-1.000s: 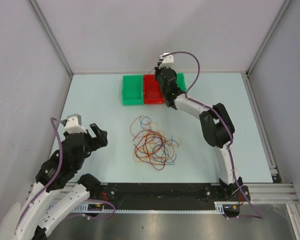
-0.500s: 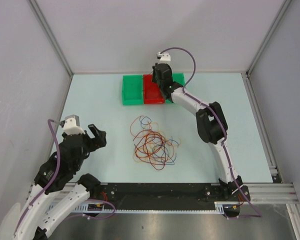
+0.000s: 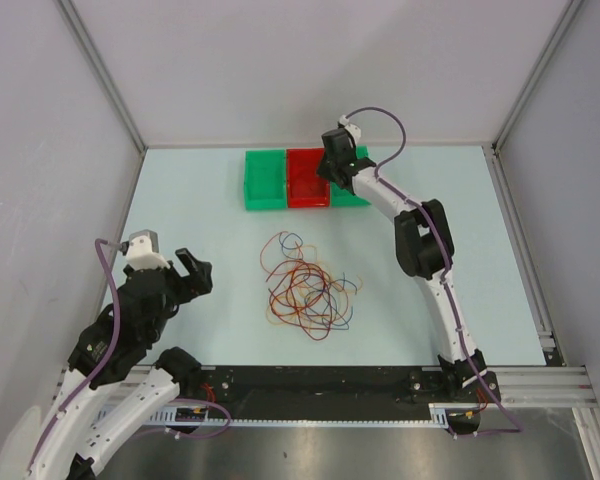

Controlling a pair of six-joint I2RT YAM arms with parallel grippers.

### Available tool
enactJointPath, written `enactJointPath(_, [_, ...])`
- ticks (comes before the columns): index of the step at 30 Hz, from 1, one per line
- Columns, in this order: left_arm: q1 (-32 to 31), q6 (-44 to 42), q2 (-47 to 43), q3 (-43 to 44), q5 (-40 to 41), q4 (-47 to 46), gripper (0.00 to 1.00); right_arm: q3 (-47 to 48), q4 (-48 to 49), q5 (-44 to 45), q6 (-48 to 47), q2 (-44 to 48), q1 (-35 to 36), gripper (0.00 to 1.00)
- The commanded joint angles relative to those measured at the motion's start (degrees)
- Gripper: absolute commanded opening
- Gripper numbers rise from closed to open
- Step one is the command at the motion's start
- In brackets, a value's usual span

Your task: Untangle the cables

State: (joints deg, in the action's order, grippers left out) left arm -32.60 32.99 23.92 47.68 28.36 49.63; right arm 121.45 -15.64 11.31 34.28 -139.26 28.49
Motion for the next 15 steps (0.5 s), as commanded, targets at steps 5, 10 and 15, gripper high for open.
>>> enactJointPath(5, [0.7, -0.3, -0.1, 0.3, 0.6, -1.0, 0.89, 3.2, -5.2, -5.1, 6.7, 0.9, -1.2, 0.00])
enactJointPath(10, [0.6, -0.3, -0.3, 0.3, 0.6, -1.0, 0.89, 2.4, -5.0, -9.5, 7.8, 2.4, -2.1, 0.27])
enactJointPath(15, [0.6, -0.2, -0.4, 0.3, 0.6, -1.0, 0.88, 1.9, -5.8, -10.1, 6.9, 5.3, -1.5, 0.39])
